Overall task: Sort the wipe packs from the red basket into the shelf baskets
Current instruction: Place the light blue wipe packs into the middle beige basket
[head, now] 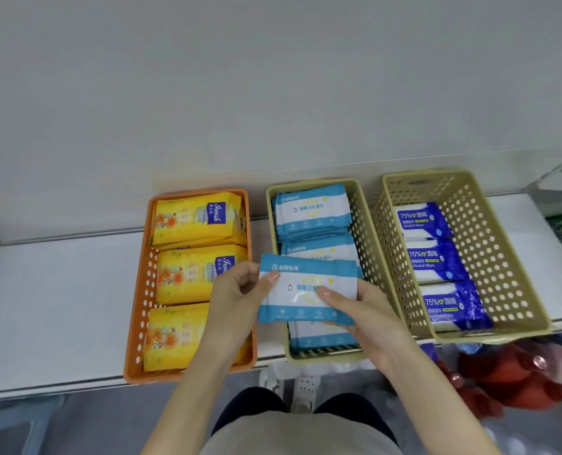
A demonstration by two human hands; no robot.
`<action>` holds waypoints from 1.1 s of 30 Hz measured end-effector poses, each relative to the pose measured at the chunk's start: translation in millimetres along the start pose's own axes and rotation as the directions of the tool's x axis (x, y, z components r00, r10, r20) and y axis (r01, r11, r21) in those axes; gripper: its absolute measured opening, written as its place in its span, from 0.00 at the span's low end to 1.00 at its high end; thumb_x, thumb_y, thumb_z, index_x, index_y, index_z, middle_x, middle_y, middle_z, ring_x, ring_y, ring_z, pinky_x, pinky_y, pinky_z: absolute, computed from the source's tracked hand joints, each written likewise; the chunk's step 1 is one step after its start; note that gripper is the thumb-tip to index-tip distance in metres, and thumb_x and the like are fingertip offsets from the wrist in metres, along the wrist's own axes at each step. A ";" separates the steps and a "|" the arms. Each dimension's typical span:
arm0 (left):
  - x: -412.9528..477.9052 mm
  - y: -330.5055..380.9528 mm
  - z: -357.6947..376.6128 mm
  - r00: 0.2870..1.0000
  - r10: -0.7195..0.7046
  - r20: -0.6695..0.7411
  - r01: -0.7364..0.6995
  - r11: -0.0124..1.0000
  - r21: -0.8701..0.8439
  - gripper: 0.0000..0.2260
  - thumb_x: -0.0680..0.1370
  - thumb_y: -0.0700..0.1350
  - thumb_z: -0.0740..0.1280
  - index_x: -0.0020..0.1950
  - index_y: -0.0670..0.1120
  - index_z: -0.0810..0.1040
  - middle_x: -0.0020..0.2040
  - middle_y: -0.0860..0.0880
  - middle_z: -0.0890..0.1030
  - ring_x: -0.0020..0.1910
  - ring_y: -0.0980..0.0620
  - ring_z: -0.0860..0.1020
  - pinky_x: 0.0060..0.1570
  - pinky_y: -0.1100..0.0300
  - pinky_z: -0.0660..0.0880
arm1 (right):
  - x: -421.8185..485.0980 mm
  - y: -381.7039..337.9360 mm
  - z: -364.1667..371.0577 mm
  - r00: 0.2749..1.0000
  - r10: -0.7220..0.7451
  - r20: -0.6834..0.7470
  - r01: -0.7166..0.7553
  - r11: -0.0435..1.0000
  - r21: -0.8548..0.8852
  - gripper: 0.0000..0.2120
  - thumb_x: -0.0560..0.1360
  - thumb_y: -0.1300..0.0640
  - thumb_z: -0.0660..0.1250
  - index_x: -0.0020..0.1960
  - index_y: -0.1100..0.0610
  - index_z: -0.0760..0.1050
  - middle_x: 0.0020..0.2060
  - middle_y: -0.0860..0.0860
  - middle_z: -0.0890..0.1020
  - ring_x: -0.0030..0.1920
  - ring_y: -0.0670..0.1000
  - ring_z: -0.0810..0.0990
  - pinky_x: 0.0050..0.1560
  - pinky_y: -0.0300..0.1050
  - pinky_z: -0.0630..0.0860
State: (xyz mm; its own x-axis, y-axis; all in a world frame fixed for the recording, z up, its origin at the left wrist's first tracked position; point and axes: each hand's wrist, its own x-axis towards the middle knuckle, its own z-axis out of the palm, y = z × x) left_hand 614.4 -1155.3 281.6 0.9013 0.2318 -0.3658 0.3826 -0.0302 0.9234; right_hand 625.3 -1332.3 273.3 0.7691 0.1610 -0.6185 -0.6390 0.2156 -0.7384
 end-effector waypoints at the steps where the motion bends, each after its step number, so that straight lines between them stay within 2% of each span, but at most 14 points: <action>1: 3.2 -3.9 -1.0 0.999 0.032 -0.014 -0.031 0.997 0.077 0.02 0.77 0.41 0.67 0.45 0.46 0.79 0.41 0.49 0.84 0.44 0.53 0.82 0.43 0.55 0.79 | 4.0 -1.6 -2.9 0.998 -0.032 -0.049 0.030 0.999 -0.044 0.15 0.67 0.60 0.73 0.54 0.58 0.80 0.48 0.54 0.85 0.49 0.53 0.84 0.48 0.49 0.81; 3: 5.5 -10.5 -0.7 0.996 0.083 -0.042 -0.073 0.979 0.191 0.03 0.78 0.43 0.66 0.49 0.48 0.78 0.45 0.52 0.82 0.46 0.56 0.79 0.48 0.57 0.79 | 15.7 -7.7 -10.8 0.977 -0.120 -0.179 0.098 0.987 -0.126 0.10 0.70 0.61 0.73 0.51 0.57 0.80 0.47 0.53 0.86 0.48 0.53 0.84 0.49 0.51 0.81; 5: 0.9 -11.8 5.5 0.992 0.112 -0.057 -0.095 0.965 0.246 0.07 0.79 0.45 0.64 0.56 0.49 0.76 0.50 0.57 0.78 0.47 0.65 0.76 0.48 0.73 0.73 | 31.8 -15.5 -19.4 0.943 -0.217 -0.253 0.168 0.965 -0.201 0.09 0.72 0.62 0.72 0.52 0.57 0.79 0.47 0.52 0.85 0.48 0.50 0.83 0.48 0.48 0.80; 7: -7.0 -12.0 16.7 0.996 0.083 -0.035 -0.074 0.976 0.207 0.09 0.80 0.46 0.62 0.60 0.52 0.72 0.52 0.62 0.75 0.48 0.73 0.73 0.43 0.81 0.68 | 48.5 -19.9 -23.4 0.926 -0.293 -0.239 0.207 0.922 -0.327 0.10 0.73 0.61 0.71 0.53 0.56 0.77 0.48 0.51 0.83 0.48 0.49 0.82 0.49 0.47 0.80; 11: -20.2 -22.9 39.6 0.999 -0.008 0.036 0.007 1.000 0.025 0.11 0.81 0.47 0.59 0.62 0.59 0.66 0.55 0.64 0.74 0.53 0.75 0.73 0.46 0.76 0.72 | 71.0 -15.2 -21.0 0.889 -0.435 -0.141 0.254 0.728 -0.637 0.13 0.74 0.58 0.71 0.57 0.56 0.75 0.46 0.46 0.80 0.46 0.45 0.79 0.42 0.35 0.74; 16: -22.8 -29.4 48.5 0.998 -0.055 -0.032 0.054 0.998 -0.031 0.14 0.81 0.47 0.57 0.67 0.54 0.67 0.54 0.64 0.74 0.47 0.79 0.73 0.41 0.79 0.70 | 79.2 -8.6 -25.1 0.884 -0.466 -0.043 0.298 0.633 -0.714 0.17 0.75 0.56 0.69 0.62 0.59 0.74 0.52 0.50 0.81 0.52 0.48 0.79 0.44 0.32 0.74; 20: -21.0 -34.2 52.6 0.993 -0.081 -0.090 0.079 0.997 -0.016 0.11 0.82 0.50 0.56 0.64 0.58 0.66 0.52 0.68 0.71 0.45 0.84 0.69 0.40 0.83 0.67 | 76.9 -4.7 -26.9 0.888 -0.459 -0.030 0.308 0.640 -0.704 0.19 0.74 0.56 0.70 0.63 0.58 0.73 0.53 0.49 0.81 0.52 0.47 0.79 0.40 0.23 0.72; 22: -21.7 -36.7 55.3 0.990 -0.088 -0.111 0.086 0.996 -0.021 0.10 0.82 0.51 0.56 0.63 0.60 0.65 0.51 0.69 0.71 0.47 0.83 0.69 0.41 0.83 0.67 | 75.3 -3.1 -27.3 0.865 -0.498 -0.054 0.304 0.607 -0.734 0.23 0.73 0.55 0.72 0.66 0.56 0.69 0.55 0.49 0.79 0.54 0.46 0.78 0.45 0.26 0.74; 23: -23.2 -37.3 56.8 0.989 -0.087 -0.120 0.084 0.996 -0.027 0.10 0.82 0.51 0.56 0.63 0.60 0.65 0.51 0.69 0.71 0.48 0.82 0.69 0.41 0.83 0.67 | 73.7 -1.5 -27.0 0.850 -0.522 -0.066 0.294 0.575 -0.764 0.26 0.72 0.55 0.72 0.67 0.54 0.67 0.58 0.50 0.78 0.56 0.48 0.77 0.51 0.33 0.75; 25: -26.7 -37.6 59.0 0.989 -0.076 -0.129 0.070 0.996 -0.046 0.11 0.82 0.50 0.55 0.64 0.59 0.64 0.51 0.70 0.70 0.48 0.82 0.70 0.40 0.82 0.67 | 68.9 4.1 -25.1 0.809 -0.584 -0.072 0.277 0.485 -0.829 0.29 0.72 0.57 0.72 0.69 0.54 0.64 0.63 0.53 0.73 0.62 0.51 0.73 0.59 0.40 0.71; 27: -31.4 -35.4 59.6 0.992 -0.046 -0.114 0.041 0.998 -0.043 0.11 0.82 0.49 0.55 0.64 0.58 0.64 0.52 0.69 0.71 0.46 0.83 0.70 0.41 0.82 0.67 | 62.9 10.1 -21.8 0.741 -0.671 -0.018 0.272 0.325 -0.906 0.30 0.73 0.58 0.72 0.71 0.56 0.63 0.64 0.56 0.68 0.65 0.53 0.68 0.62 0.41 0.65; 29: -38.0 -33.7 55.2 0.995 0.008 -0.103 -0.008 1.000 -0.005 0.12 0.82 0.48 0.55 0.66 0.57 0.65 0.53 0.70 0.70 0.48 0.84 0.68 0.43 0.83 0.66 | 59.6 14.0 -21.4 0.684 -0.726 0.069 0.259 0.153 -0.954 0.28 0.73 0.58 0.71 0.70 0.58 0.66 0.66 0.59 0.68 0.66 0.57 0.65 0.66 0.47 0.63; 31: -43.8 -35.7 43.6 0.993 0.056 -0.099 -0.054 0.998 0.020 0.15 0.82 0.49 0.55 0.68 0.54 0.67 0.57 0.67 0.72 0.52 0.81 0.69 0.47 0.82 0.66 | 58.1 15.7 -24.9 0.698 -0.710 0.097 0.256 0.120 -0.959 0.24 0.74 0.58 0.70 0.67 0.61 0.70 0.66 0.60 0.70 0.66 0.59 0.66 0.68 0.50 0.63; 33: -51.5 -39.8 26.6 0.992 0.071 -0.101 -0.071 0.997 0.011 0.15 0.82 0.53 0.56 0.67 0.54 0.70 0.60 0.59 0.76 0.59 0.68 0.74 0.57 0.72 0.69 | 51.2 15.1 -29.8 0.711 -0.700 0.059 0.265 0.189 -0.946 0.21 0.74 0.58 0.69 0.65 0.63 0.73 0.64 0.60 0.72 0.66 0.59 0.68 0.67 0.47 0.63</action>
State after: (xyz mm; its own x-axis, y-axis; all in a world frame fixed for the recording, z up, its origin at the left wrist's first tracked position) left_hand 558.1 -1191.9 260.7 0.9012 0.3260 -0.2856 0.3202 -0.0567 0.9457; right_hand 654.6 -1349.4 222.5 0.9955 0.0204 0.0931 0.0691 -0.8273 -0.5575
